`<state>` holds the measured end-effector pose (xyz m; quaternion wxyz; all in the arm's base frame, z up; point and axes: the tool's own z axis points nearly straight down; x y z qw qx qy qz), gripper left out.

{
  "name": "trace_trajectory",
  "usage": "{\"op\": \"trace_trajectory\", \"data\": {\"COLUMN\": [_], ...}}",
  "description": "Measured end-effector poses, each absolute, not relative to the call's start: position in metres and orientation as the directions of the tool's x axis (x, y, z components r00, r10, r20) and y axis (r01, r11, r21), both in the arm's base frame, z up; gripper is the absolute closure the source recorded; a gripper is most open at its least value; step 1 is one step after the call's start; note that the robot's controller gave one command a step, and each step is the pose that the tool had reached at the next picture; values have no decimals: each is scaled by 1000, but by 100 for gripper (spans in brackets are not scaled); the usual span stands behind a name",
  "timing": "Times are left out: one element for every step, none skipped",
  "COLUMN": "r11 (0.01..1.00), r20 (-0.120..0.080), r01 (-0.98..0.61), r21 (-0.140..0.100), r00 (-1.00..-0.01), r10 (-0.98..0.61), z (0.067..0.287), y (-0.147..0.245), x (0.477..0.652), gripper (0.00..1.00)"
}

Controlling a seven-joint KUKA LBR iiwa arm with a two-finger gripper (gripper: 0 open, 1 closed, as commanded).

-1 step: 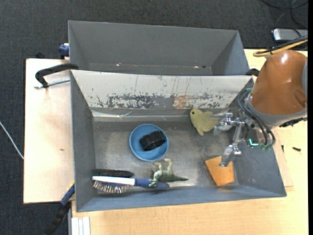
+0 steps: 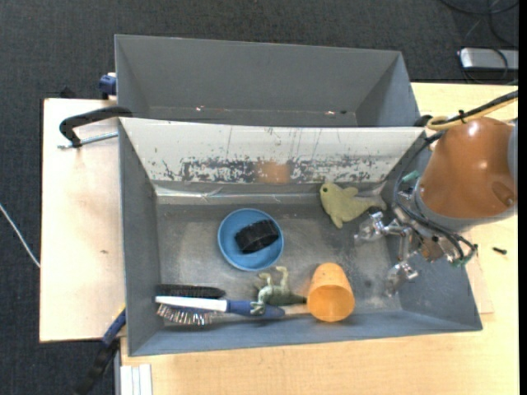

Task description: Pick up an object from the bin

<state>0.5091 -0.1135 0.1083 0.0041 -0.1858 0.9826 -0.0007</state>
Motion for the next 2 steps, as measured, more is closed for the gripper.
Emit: {"op": "trace_trajectory", "data": {"r11": [952,959], "r20": [-14,-9], "r01": [-305,-283], "r21": [0,4], "r00": [-952,-959], "r10": [-305,-283], "z": [132,125], "y": [-17,61], "x": [545,550], "gripper": [0,0]}}
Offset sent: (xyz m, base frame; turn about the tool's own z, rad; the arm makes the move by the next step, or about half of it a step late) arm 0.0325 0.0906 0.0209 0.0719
